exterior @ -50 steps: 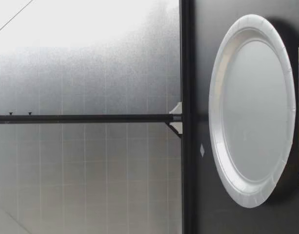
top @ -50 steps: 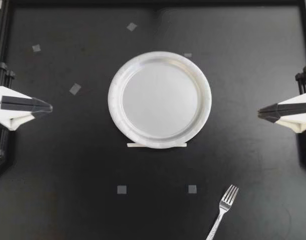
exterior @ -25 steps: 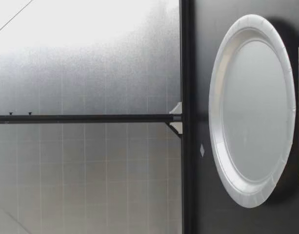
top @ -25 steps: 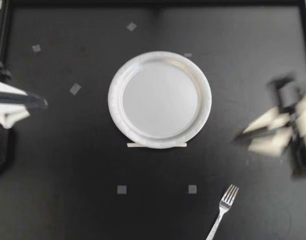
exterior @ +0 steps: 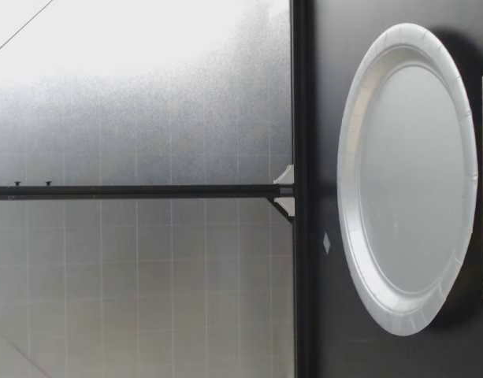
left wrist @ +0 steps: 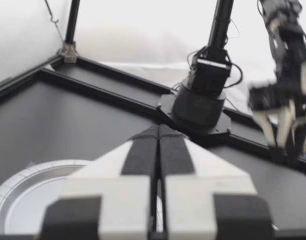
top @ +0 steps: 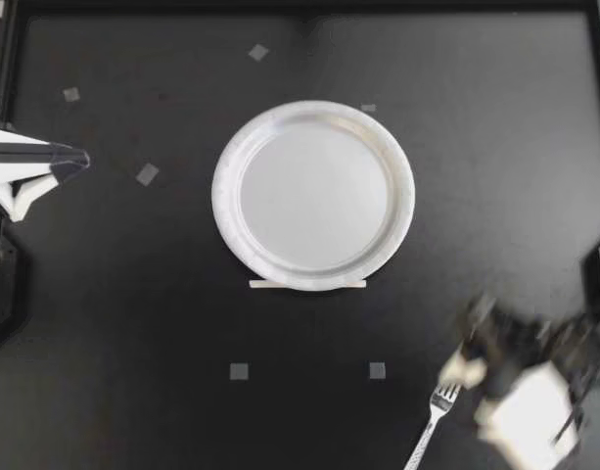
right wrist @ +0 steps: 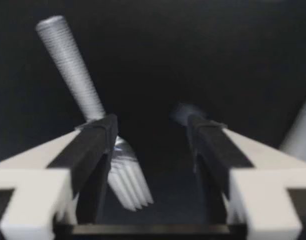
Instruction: Pick up the fork and place it on the plate.
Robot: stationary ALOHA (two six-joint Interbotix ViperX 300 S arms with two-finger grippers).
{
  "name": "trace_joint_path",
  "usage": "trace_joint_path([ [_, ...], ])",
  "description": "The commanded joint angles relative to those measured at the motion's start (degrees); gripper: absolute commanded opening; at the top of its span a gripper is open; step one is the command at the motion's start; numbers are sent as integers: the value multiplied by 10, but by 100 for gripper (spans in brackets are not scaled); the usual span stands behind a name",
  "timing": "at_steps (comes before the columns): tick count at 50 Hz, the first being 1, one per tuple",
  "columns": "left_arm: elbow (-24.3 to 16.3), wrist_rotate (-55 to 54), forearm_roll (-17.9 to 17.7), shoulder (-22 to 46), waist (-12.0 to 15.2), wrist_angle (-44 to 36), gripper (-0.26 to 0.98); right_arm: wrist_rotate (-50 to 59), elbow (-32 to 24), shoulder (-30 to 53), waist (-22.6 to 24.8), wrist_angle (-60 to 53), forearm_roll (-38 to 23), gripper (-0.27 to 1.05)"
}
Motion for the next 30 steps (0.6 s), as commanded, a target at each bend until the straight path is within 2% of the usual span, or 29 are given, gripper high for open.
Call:
trace_joint_path([
  [1, -9, 0, -1, 3, 2, -7, -10, -3, -23, 27, 9, -4, -1, 56],
  [15, -10, -1, -1, 2, 1, -3, -10, -18, -87, 142, 22, 91, -25, 56],
  [30, 9, 3, -1, 2, 1, -4, -10, -18, -94, 175, 22, 104, -38, 56],
])
